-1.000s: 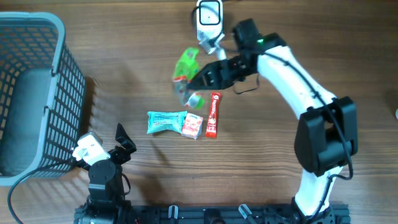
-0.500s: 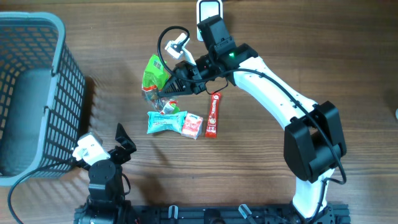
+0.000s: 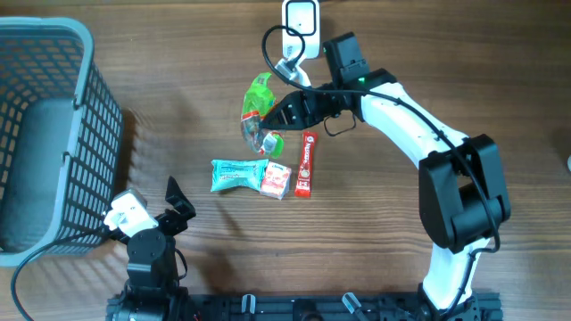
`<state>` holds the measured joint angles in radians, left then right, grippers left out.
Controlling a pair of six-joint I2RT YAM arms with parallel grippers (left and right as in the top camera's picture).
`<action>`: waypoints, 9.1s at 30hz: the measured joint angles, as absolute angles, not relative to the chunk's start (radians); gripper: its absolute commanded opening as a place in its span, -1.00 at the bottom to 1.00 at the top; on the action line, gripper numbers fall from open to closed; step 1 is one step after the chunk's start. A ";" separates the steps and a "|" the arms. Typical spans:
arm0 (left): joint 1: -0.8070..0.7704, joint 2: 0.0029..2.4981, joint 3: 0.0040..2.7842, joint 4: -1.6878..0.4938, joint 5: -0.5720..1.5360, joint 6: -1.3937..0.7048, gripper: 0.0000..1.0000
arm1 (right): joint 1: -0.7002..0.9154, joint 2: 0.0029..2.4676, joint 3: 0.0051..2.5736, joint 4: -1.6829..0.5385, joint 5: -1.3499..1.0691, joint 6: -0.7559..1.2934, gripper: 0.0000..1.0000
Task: Scan the item barcode
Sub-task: 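Hold the Haribo bag up against the white scanner, then carry the Haribo bag to the right table edge and release, then reach the right gripper down and grasp the red Nescafe stick, then hold the Nescafe stick up to the white scanner, then carry the Nescafe stick right and drop it beside the Haribo bag, then reach the right gripper over and grasp the white-red box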
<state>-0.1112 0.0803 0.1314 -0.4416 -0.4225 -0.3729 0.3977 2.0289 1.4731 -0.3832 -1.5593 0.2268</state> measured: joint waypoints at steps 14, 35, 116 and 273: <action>-0.111 0.080 0.131 -0.442 -0.422 -0.373 1.00 | 0.395 1.964 1.517 -0.533 -0.762 0.291 -0.91; -0.111 0.080 0.131 -0.442 -0.422 -0.373 1.00 | 0.430 2.370 1.867 0.205 0.275 0.043 -0.91; -0.111 0.080 0.131 -0.442 -0.422 -0.373 1.00 | 0.591 2.294 1.735 -1.214 -0.292 0.459 -0.91; -0.111 0.081 0.131 -0.441 -0.422 -0.373 1.00 | 0.432 1.988 1.277 -0.406 -1.364 -0.399 -0.91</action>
